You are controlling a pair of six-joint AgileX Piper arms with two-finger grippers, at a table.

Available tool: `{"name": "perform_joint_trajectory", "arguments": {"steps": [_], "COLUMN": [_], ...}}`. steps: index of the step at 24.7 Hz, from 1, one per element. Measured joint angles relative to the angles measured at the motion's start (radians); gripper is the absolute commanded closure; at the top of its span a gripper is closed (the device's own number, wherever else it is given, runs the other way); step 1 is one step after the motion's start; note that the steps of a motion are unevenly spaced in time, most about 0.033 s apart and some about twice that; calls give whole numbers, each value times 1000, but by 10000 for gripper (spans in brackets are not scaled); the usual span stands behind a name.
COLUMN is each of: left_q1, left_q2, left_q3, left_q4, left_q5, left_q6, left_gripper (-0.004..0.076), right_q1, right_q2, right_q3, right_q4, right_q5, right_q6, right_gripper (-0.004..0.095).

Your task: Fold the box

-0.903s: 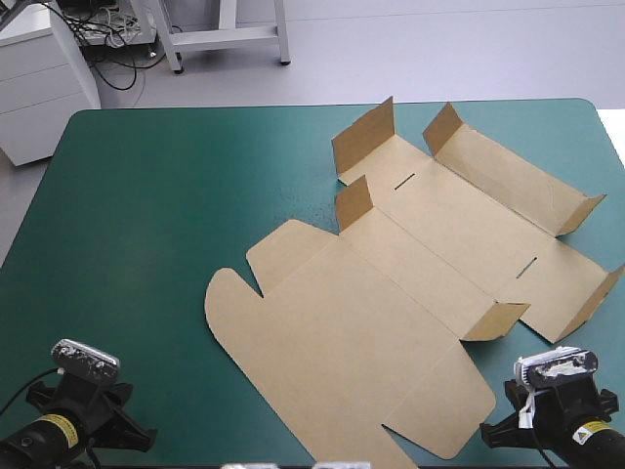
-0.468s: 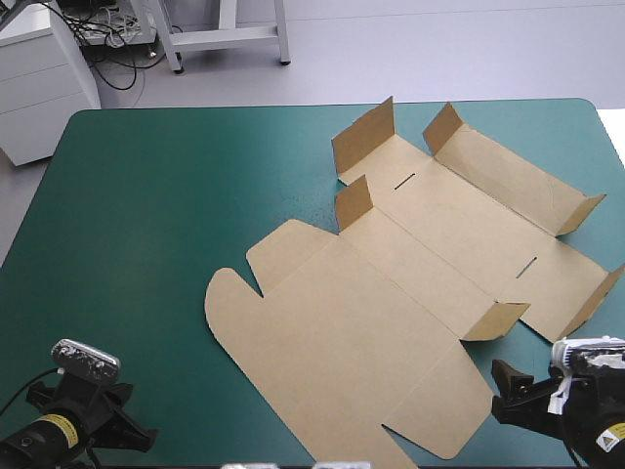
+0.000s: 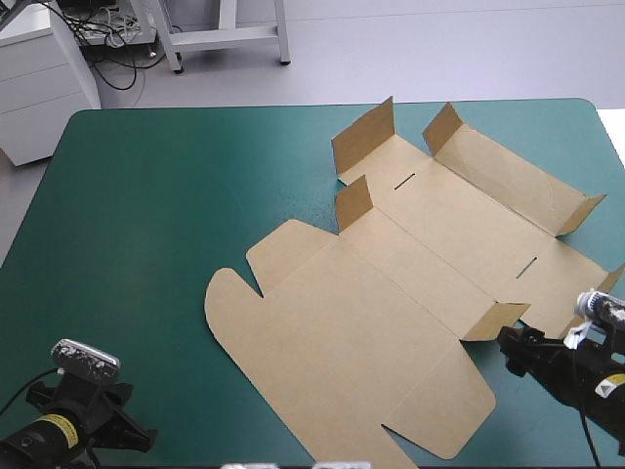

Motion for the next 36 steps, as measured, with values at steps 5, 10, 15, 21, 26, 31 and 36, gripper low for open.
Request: {"name": "perform_joint_trajectory", "arguments": {"steps": [5,10,15,21,26,31,36], "left_q1": [0,0,0,0,0,0,0], "left_q2": [0,0,0,0,0,0,0], "left_q3": [0,0,0,0,0,0,0], "left_q4": [0,-1,-1,-1,-1,-1,-1], "left_q5": [3,3,3,3,3,3,3], "left_q6": [0,0,0,0,0,0,0], "left_gripper": [756,756,756,756,756,756,756], "right_q1": [0,0,0,0,0,0,0], "right_q2": [132,276,373,463,501,538,588], "right_q3": [0,0,0,0,0,0,0], "right_q4": [0,14,-21,-54,-44,-40,-33], "right_q5": [-109,-173,-181,-167,-174,-181,-186], "right_q6": [118,173,233,347,344,324,314], "right_gripper": [155,156,161,161,161,161,178]}}
